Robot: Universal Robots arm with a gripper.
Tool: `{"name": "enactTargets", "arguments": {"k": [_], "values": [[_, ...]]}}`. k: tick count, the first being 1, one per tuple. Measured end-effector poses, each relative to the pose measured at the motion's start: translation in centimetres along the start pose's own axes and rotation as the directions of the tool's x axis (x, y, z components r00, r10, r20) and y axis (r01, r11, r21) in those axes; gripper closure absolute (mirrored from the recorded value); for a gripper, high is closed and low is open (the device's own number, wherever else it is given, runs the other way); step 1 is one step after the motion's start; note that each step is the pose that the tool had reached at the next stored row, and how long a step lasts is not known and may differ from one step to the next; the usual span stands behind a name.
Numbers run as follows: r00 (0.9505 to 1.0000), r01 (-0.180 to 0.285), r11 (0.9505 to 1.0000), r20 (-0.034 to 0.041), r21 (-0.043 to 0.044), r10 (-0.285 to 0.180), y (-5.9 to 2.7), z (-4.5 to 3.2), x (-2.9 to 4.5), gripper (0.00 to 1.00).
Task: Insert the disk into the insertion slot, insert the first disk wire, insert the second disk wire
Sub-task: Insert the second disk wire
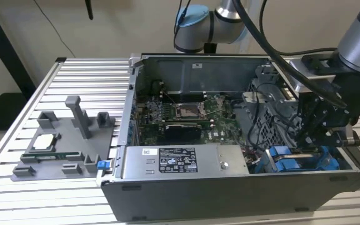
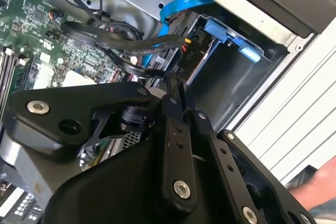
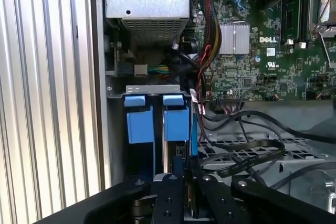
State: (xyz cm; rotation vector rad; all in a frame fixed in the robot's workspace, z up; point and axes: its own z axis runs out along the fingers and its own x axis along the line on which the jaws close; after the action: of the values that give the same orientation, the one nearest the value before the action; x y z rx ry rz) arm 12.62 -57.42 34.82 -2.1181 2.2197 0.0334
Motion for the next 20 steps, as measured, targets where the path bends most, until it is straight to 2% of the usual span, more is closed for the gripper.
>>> {"name": "enactTargets", "arguments": {"k": [20], "values": [[1.0000,0.000,1.0000,-0.0004,0.0008,0.000,-0.10,0.66,0.04,1.00]]}}
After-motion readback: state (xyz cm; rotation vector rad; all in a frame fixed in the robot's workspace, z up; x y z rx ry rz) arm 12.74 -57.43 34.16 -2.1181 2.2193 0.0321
